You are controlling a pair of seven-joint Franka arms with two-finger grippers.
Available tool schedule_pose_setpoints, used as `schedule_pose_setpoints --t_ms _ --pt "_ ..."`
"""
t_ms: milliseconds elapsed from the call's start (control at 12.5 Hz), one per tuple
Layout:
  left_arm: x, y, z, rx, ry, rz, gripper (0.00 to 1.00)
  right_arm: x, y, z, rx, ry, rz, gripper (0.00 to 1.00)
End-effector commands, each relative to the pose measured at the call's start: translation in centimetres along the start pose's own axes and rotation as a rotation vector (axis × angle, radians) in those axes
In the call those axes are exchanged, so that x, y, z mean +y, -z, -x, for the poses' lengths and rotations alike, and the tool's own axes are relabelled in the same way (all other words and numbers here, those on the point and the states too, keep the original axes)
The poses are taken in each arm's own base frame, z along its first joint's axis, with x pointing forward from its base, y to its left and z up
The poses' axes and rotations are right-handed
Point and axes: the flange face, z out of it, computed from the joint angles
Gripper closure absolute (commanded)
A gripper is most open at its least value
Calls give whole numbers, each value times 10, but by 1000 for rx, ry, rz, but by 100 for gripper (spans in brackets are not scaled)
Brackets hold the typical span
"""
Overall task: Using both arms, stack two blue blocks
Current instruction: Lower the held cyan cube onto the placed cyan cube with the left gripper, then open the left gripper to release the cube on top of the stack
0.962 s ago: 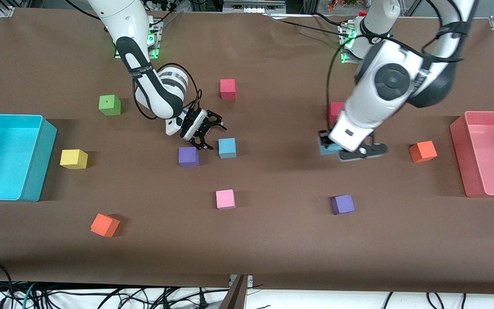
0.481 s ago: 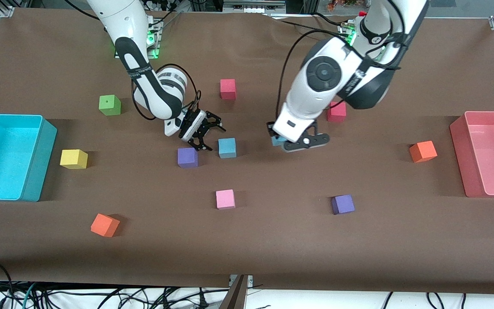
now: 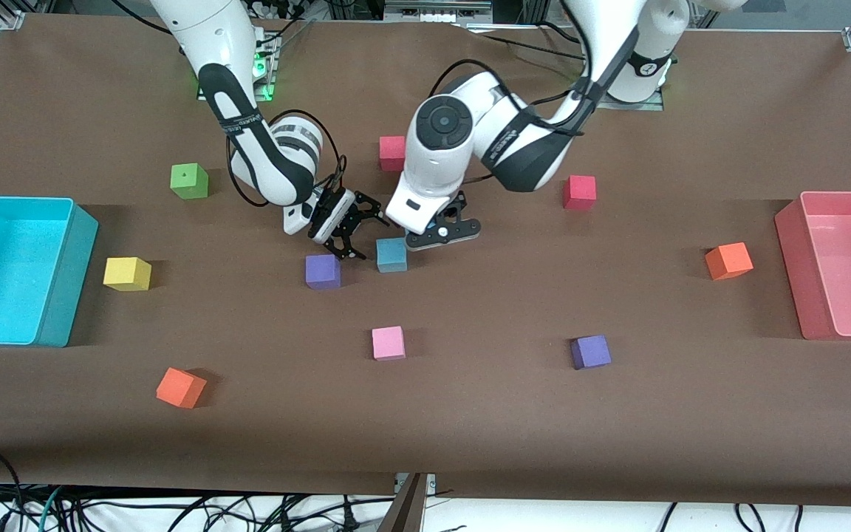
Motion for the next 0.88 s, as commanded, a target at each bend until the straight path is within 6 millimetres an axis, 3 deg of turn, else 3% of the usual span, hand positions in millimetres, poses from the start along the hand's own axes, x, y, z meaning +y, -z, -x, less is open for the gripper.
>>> schedule_pose_setpoints --t_ms 0,241,802 --pt "26 -18 2 45 40 23 100 -5 -2 -2 10 15 -1 1" --pt "46 -34 11 74 45 26 100 -6 -4 -2 9 18 -5 1" --pt "57 -66 12 105 34 27 100 -6 -4 -1 7 20 -5 1"
